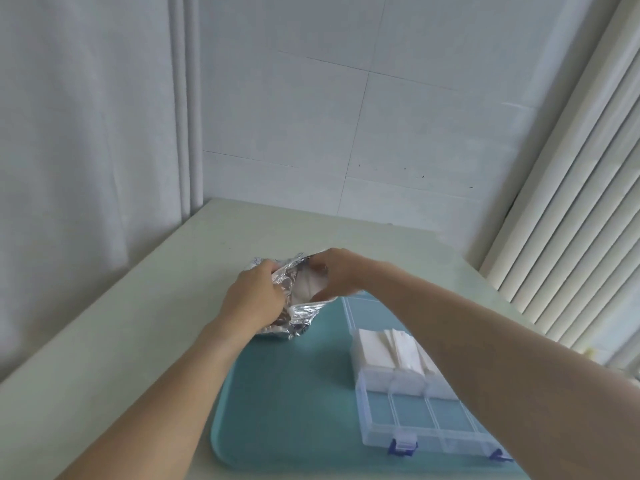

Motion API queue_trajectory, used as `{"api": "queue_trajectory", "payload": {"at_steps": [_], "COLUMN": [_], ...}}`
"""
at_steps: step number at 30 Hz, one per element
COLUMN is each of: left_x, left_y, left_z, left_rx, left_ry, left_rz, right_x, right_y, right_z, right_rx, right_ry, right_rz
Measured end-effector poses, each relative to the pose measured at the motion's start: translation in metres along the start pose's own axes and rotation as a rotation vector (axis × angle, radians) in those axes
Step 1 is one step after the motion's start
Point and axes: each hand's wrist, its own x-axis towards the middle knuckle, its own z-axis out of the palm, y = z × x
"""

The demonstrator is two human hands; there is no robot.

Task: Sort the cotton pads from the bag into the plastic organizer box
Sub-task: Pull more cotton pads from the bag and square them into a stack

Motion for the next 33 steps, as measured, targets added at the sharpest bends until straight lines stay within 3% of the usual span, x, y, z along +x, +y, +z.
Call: {"api": "queue_trajectory", "payload": {"at_steps": [3, 7, 12, 17, 23, 29, 33], "left_x": [0.001, 0.002, 0.002, 0.001, 0.000, -0.002, -0.008], "left_y": [-0.001, -0.001, 0.000, 0.004, 0.005, 0.008, 0.013], "left_z": [0.004, 0.005, 0.009, 0.008, 0.009, 0.008, 0.008], "left_rx": [-0.014, 0.002, 0.003, -0.031, -0.031, -0.048, -0.080], "left_ry": [0.022, 0.055, 0.060, 0.102, 0.120, 0.156, 0.180], "left_rz": [0.014, 0.015, 0.001, -0.001, 0.000, 0.027, 0.098], "right_x": [0.005, 0.003, 0.003, -0.002, -0.021, -0.030, -0.041], "right_y": [-0.004, -0.006, -0.004, -0.005, -0.003, 0.017, 0.043], "right_z": [0.005, 0.010, 0.015, 0.006, -0.001, -0.009, -0.014], "right_rx": [-0.024, 0.028, 0.236, 0.230, 0.406, 0.466, 0.705], "right_ry": [-0.106, -0.099, -0.050, 0.037, 0.084, 0.122, 0.175], "right_rz": [0.007, -0.020, 0.041, 0.081, 0.089, 0.217, 0.300]}}
